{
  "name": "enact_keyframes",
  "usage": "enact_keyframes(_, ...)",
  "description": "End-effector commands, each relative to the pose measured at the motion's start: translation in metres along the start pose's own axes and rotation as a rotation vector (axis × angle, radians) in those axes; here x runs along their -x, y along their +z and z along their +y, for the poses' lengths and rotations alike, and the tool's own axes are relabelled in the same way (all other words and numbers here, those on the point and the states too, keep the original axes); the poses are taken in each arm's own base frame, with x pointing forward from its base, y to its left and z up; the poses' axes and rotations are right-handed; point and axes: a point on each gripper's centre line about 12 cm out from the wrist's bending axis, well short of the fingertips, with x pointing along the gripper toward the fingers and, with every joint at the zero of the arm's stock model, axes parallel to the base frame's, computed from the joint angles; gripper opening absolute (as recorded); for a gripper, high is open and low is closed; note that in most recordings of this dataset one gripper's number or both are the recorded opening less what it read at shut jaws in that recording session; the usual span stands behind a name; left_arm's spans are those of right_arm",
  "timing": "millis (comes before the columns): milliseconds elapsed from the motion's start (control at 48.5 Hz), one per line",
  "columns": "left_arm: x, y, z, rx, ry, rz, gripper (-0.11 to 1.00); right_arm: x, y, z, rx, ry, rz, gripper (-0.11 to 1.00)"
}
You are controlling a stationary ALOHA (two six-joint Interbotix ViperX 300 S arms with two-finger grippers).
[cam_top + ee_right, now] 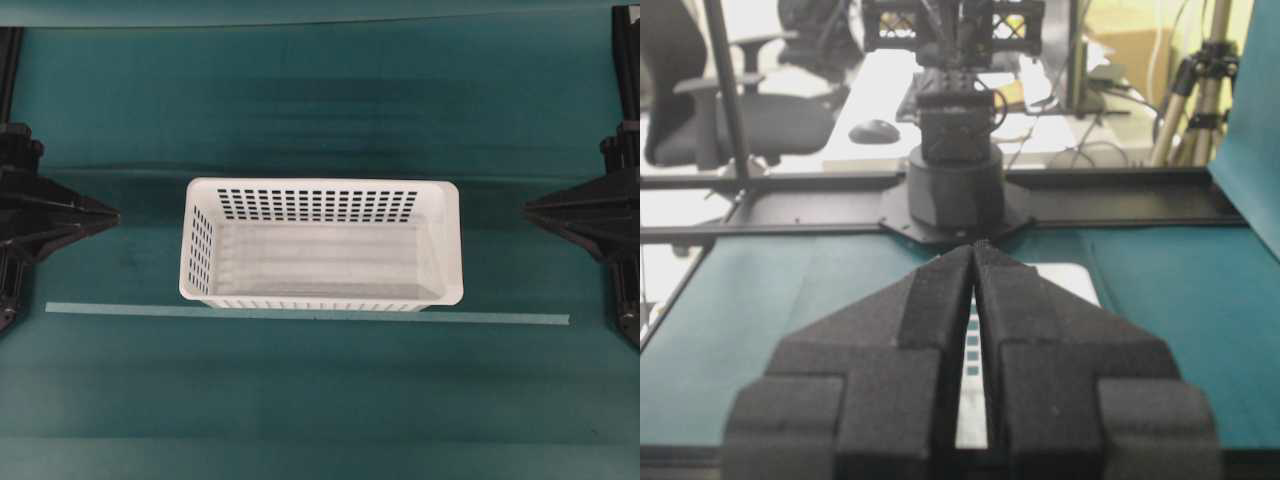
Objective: Lift the white basket with both hands.
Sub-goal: 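Move both grippers inward toward the short ends of the white basket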
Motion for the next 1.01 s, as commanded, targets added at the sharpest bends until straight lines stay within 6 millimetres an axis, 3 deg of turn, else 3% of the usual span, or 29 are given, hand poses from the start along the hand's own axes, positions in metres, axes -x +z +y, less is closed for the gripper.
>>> enact_keyframes(0, -0.007, 0.007, -0.001, 0.057, -0.005, -0.006, 0.14, -0.001, 0.003, 0.0, -0.015, -0.001, -0.008, 0.14)
enact_keyframes(62, -0.009, 0.011, -0.001, 0.105, -0.005, -0.01, 0.09, -0.002, 0.004, -0.002, -0.064, -0.014, 0.015, 0.15)
enact_keyframes(144, -0.011, 0.018, -0.001, 0.173, -0.008, -0.019, -0.01, -0.004, 0.008, -0.004, -0.155, -0.034, 0.068, 0.04)
enact_keyframes(206, -0.013, 0.023, -0.001, 0.217, -0.009, -0.018, -0.05, -0.006, 0.013, -0.006, -0.245, -0.048, 0.114, 0.02)
enact_keyframes(536, -0.022, 0.054, 0.009, 0.497, 0.082, 0.158, -0.05, -0.01, 0.057, -0.036, -0.764, -0.234, 0.183, 0.02)
enact_keyframes(763, -0.029, 0.081, 0.016, 0.738, 0.147, 0.175, -0.05, -0.018, 0.077, -0.043, -0.891, -0.295, 0.279, 0.02)
enact_keyframes(886, -0.037, 0.092, 0.016, 0.839, 0.165, 0.186, -0.05, -0.026, 0.08, -0.043, -1.002, -0.334, 0.37, 0.02)
enact_keyframes(989, -0.049, 0.098, 0.017, 0.919, 0.187, 0.205, -0.05, -0.033, 0.068, -0.041, -1.141, -0.414, 0.512, 0.02)
